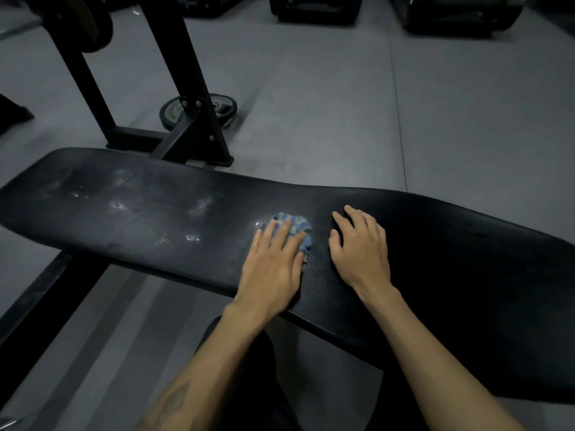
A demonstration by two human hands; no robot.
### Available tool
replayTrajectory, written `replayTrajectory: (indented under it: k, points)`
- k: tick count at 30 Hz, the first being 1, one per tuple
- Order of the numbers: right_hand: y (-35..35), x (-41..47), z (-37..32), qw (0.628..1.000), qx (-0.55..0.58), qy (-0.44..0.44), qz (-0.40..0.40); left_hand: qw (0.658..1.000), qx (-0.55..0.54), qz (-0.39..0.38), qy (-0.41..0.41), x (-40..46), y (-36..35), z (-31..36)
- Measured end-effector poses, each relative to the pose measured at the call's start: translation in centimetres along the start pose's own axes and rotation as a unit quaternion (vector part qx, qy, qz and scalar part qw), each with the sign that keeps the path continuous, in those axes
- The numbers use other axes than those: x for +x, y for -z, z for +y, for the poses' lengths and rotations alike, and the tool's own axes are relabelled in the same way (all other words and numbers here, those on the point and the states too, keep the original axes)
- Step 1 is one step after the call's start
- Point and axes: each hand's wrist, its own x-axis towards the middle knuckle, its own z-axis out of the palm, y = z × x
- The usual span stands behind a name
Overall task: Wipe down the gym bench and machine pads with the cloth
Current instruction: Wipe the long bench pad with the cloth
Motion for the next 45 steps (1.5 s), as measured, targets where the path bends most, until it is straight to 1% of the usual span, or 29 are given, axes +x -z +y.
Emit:
replayTrajectory:
  k: [2,3,4,6,8,9,10,12,13,14,15,17,19,20,22,24,25,27,29,30,31,32,35,36,38,40,41,42,45]
  points:
    - [-0.1,-0.1,0.0,1.000,0.000,-0.003,0.000,0.998,-0.011,0.006,0.066,0.8,0.0,0.4]
    - [-0.1,0.0,0.0,1.000,0.001,-0.002,-0.001,0.997,-0.009,0.009,0.077,0.8,0.0,0.9]
    - [-0.1,0.0,0.0,1.000,0.002,-0.001,-0.001,0.998,-0.004,0.011,0.066,0.6,-0.2,1.6]
    - [-0.1,0.0,0.1,1.000,0.003,0.000,-0.001,1.000,0.000,0.000,0.000,-0.3,-0.4,2.3]
    - [-0.1,0.0,0.2,1.000,0.002,0.002,-0.001,0.998,0.003,-0.021,-0.058,-0.6,-0.1,1.4]
    - [-0.1,0.0,0.2,1.000,0.003,0.003,0.000,0.997,0.010,-0.031,-0.065,-0.4,0.1,0.7]
    - [0.0,0.0,0.2,1.000,0.003,0.002,0.000,0.998,0.016,-0.035,-0.054,0.2,0.2,-0.1]
    - [0.0,0.1,0.1,1.000,0.003,-0.001,-0.001,1.000,0.016,-0.023,0.005,1.2,0.2,-0.6]
    - [0.0,0.1,0.1,1.000,0.004,-0.002,0.000,0.999,0.014,-0.020,0.034,1.6,0.2,-0.3]
    - [-0.1,0.1,0.0,1.000,0.006,-0.003,0.001,0.999,0.013,-0.017,0.045,1.7,0.2,0.4]
    - [0.0,0.1,0.0,1.000,0.007,-0.002,0.001,0.999,0.011,-0.014,0.032,1.5,0.0,1.2]
    - [0.0,0.1,0.0,1.000,0.005,0.000,-0.004,0.999,0.005,-0.020,-0.039,1.0,-0.2,2.0]
    - [0.0,0.0,0.1,1.000,0.007,0.000,-0.004,0.996,0.009,-0.036,-0.084,1.1,0.0,1.1]
    - [0.0,0.0,0.1,1.000,0.009,0.000,-0.002,0.996,0.012,-0.037,-0.081,1.5,0.2,0.3]
    - [0.0,0.0,0.1,1.000,0.007,-0.002,0.000,0.999,0.011,-0.029,-0.022,2.8,0.3,-0.8]
    - [0.0,0.0,0.1,1.000,0.004,-0.003,0.000,0.999,-0.007,-0.022,0.042,3.6,0.3,-0.5]
    - [-0.1,0.0,0.1,1.000,0.004,-0.003,-0.001,0.999,-0.013,-0.018,0.046,3.6,0.2,0.1]
    - [-0.1,0.1,0.1,1.000,0.004,-0.001,-0.003,1.000,-0.013,-0.015,-0.005,3.1,0.0,1.0]
    - [-0.1,0.1,0.1,1.000,0.005,-0.002,-0.002,0.997,-0.005,-0.033,-0.072,2.5,0.0,0.8]
    - [-0.1,0.0,0.1,1.000,0.006,-0.002,-0.001,0.995,-0.001,-0.044,-0.088,2.7,0.2,0.2]
    - [-0.1,0.0,0.1,1.000,0.007,-0.002,0.000,0.995,0.000,-0.052,-0.086,3.2,0.3,-0.4]
    - [-0.1,0.0,0.1,1.000,0.008,-0.002,0.001,0.996,-0.004,-0.052,-0.067,3.9,0.3,-0.9]
    - [-0.1,0.1,0.0,1.000,0.008,-0.002,0.002,0.999,-0.019,-0.033,0.032,5.0,0.3,0.1]
    - [-0.2,0.1,0.0,1.000,0.007,-0.002,0.001,0.999,-0.019,-0.025,0.042,5.0,0.1,1.0]
    - [-0.2,0.1,0.1,1.000,0.007,0.000,0.002,1.000,-0.018,-0.017,0.003,4.3,-0.4,2.4]
    - [-0.2,0.0,0.2,1.000,0.008,0.000,0.004,0.998,-0.012,-0.022,-0.050,4.3,-0.4,1.9]
    - [-0.2,0.0,0.2,1.000,0.009,0.000,0.005,0.998,-0.010,-0.025,-0.056,4.8,-0.4,1.1]
    - [-0.2,0.0,0.2,1.000,0.009,0.000,0.006,0.999,-0.011,-0.027,-0.044,5.6,-0.3,0.3]
    - [-0.3,0.1,0.1,1.000,0.007,0.000,0.009,0.999,-0.018,-0.009,0.038,7.3,-0.2,-0.2]
